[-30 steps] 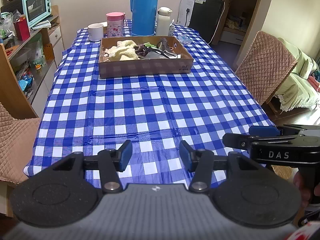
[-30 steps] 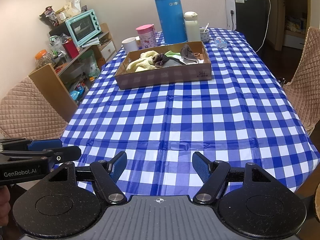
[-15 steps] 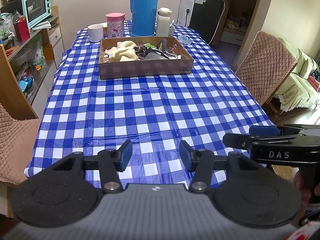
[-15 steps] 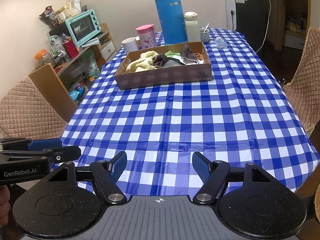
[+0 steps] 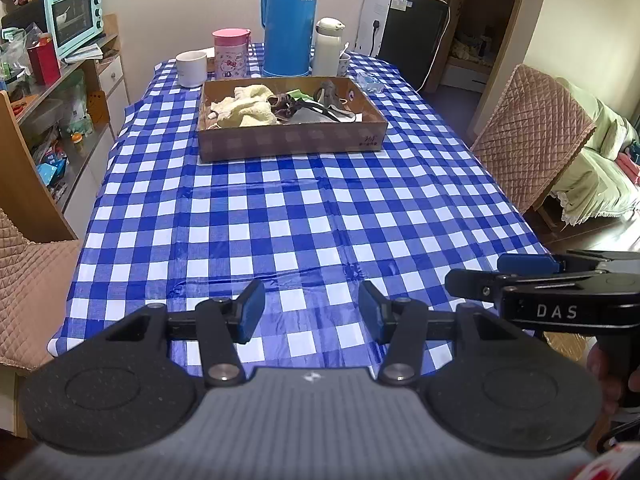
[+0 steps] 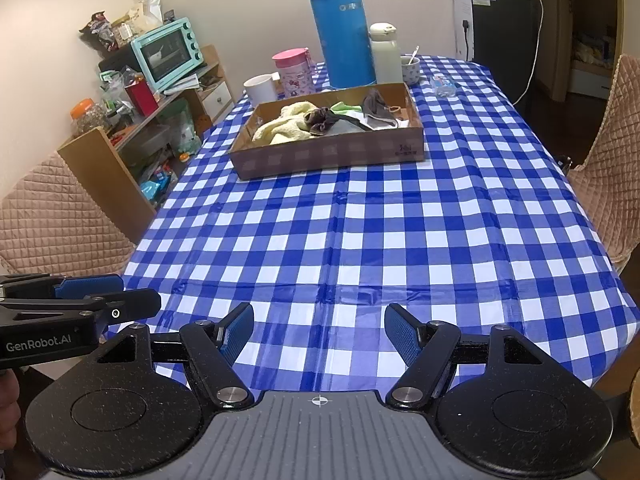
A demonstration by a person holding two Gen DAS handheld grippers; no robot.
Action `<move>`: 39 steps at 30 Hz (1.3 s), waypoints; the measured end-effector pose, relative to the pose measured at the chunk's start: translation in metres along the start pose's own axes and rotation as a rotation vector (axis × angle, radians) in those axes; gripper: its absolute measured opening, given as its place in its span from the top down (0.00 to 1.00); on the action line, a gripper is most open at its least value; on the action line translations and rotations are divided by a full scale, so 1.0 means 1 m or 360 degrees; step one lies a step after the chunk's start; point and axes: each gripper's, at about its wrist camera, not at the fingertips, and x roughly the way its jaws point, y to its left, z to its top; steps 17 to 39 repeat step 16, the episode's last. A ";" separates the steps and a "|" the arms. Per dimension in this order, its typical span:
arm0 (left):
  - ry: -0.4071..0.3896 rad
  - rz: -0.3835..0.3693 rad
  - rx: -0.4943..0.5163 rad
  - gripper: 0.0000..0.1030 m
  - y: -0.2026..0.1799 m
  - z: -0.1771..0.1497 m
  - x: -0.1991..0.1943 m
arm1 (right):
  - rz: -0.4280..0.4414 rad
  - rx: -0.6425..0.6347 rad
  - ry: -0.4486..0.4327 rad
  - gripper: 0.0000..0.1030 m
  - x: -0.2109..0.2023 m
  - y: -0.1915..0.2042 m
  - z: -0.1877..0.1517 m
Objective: Organize soft objects
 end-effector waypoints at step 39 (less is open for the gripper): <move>-0.0033 0.0020 0.0009 0.52 -0.006 0.005 0.006 | -0.0001 0.0001 0.0000 0.30 0.000 -0.001 0.001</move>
